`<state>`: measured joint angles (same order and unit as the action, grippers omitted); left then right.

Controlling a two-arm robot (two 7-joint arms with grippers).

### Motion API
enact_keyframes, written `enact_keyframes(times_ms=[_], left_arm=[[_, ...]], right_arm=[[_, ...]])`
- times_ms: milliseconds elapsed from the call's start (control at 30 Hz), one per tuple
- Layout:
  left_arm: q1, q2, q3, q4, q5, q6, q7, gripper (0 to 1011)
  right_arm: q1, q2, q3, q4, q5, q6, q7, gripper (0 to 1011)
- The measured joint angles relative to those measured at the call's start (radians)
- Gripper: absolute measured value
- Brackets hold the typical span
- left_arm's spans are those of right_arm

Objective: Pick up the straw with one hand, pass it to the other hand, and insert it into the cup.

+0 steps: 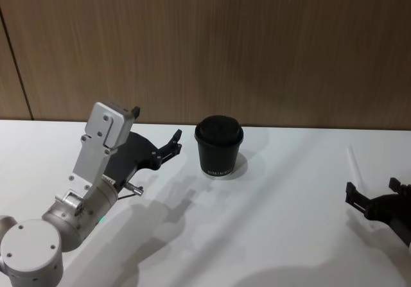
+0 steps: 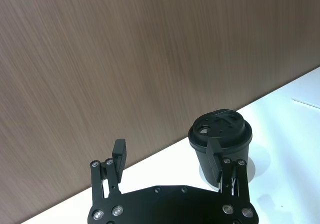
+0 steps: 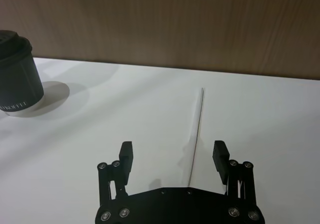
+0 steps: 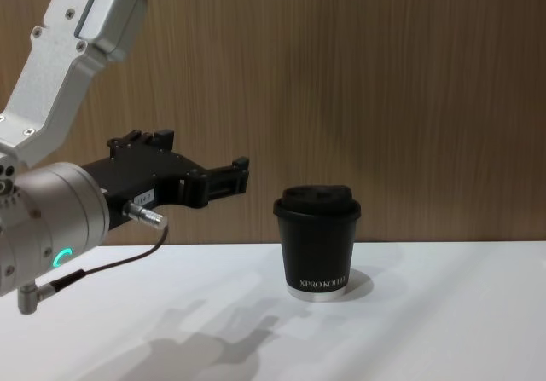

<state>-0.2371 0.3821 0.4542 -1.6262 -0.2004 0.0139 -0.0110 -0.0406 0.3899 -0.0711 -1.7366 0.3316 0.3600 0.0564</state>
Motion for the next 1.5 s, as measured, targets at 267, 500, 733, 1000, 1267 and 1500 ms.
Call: enact_keyframes(times_ms=[267, 500, 733, 1000, 1267, 1500], left_arm=[[0.000, 0.000, 0.000, 0.000, 0.000, 0.000, 0.000, 1003], [0.000, 0.000, 0.000, 0.000, 0.000, 0.000, 0.000, 1003], [0.000, 0.000, 0.000, 0.000, 0.000, 0.000, 0.000, 1003], [0.000, 0.000, 0.000, 0.000, 0.000, 0.000, 0.000, 1003], [0.000, 0.000, 0.000, 0.000, 0.000, 0.000, 0.000, 1003], [0.000, 0.000, 0.000, 0.000, 0.000, 0.000, 0.000, 1003]], right_arm=[[-0.004, 0.000, 0.001, 0.020, -0.011, 0.004, 0.001, 1001], [0.000, -0.005, 0.004, 0.044, -0.018, 0.008, 0.006, 1001], [0.008, -0.011, 0.007, 0.062, -0.022, 0.012, 0.011, 1002], [0.016, -0.019, 0.011, 0.077, -0.023, 0.018, 0.017, 1001], [0.025, -0.027, 0.015, 0.091, -0.023, 0.031, 0.024, 1001], [0.031, -0.032, 0.018, 0.101, -0.021, 0.043, 0.033, 1001]])
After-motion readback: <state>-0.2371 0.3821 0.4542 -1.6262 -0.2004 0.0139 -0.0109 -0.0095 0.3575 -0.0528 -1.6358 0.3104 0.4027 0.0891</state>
